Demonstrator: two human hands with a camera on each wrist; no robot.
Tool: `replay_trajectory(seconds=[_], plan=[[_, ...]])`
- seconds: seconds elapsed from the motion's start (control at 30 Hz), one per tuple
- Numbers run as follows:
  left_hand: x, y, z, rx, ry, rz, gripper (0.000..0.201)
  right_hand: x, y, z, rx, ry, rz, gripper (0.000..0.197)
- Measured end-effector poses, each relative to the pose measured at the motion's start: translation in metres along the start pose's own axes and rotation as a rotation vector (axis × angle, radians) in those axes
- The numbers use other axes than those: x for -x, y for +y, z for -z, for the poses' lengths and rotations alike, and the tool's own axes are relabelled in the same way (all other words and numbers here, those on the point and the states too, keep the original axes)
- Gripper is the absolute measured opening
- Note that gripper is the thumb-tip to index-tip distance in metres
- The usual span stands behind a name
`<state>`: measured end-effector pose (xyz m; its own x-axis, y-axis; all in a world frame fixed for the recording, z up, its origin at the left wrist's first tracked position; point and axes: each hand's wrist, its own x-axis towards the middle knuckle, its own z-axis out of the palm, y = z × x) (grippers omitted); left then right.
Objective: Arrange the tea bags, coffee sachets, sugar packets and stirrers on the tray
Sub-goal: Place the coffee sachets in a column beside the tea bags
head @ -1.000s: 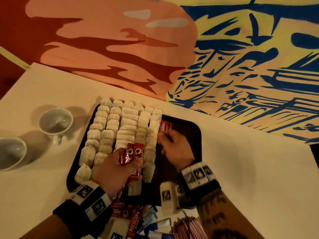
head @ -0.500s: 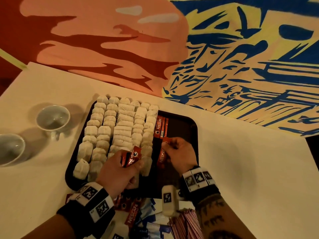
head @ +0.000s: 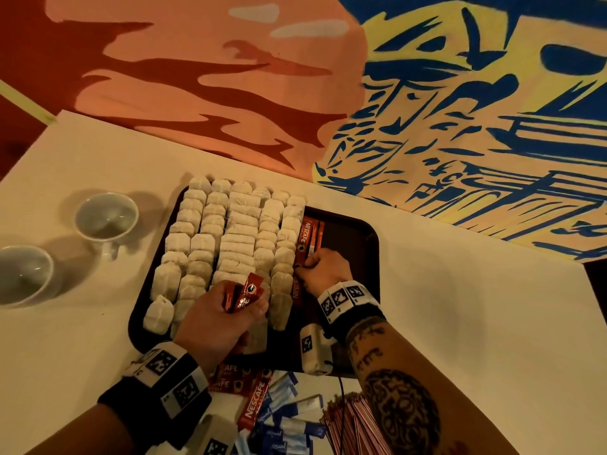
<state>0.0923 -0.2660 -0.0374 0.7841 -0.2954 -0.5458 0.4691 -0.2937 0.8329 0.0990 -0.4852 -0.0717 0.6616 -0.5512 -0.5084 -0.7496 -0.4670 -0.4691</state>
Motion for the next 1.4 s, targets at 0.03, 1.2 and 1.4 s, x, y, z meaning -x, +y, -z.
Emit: replay_trajectory(seconds=[0.03, 1.2, 1.4], plan=[[0.0, 0.001, 0.0, 0.001, 0.001, 0.0, 0.017, 0.0, 0.0, -0.001, 0.001, 0.007, -0.003, 0.017], [0.022, 0.016, -0.035, -0.276, -0.307, -0.069, 0.006, 0.094, 0.015, 0.003, -0.734, -0.104, 0.148, 0.012], [0.02, 0.005, -0.032, -0.222, -0.234, -0.033, 0.008, 0.063, 0.025, 0.024, -0.701, 0.122, 0.0, 0.013]])
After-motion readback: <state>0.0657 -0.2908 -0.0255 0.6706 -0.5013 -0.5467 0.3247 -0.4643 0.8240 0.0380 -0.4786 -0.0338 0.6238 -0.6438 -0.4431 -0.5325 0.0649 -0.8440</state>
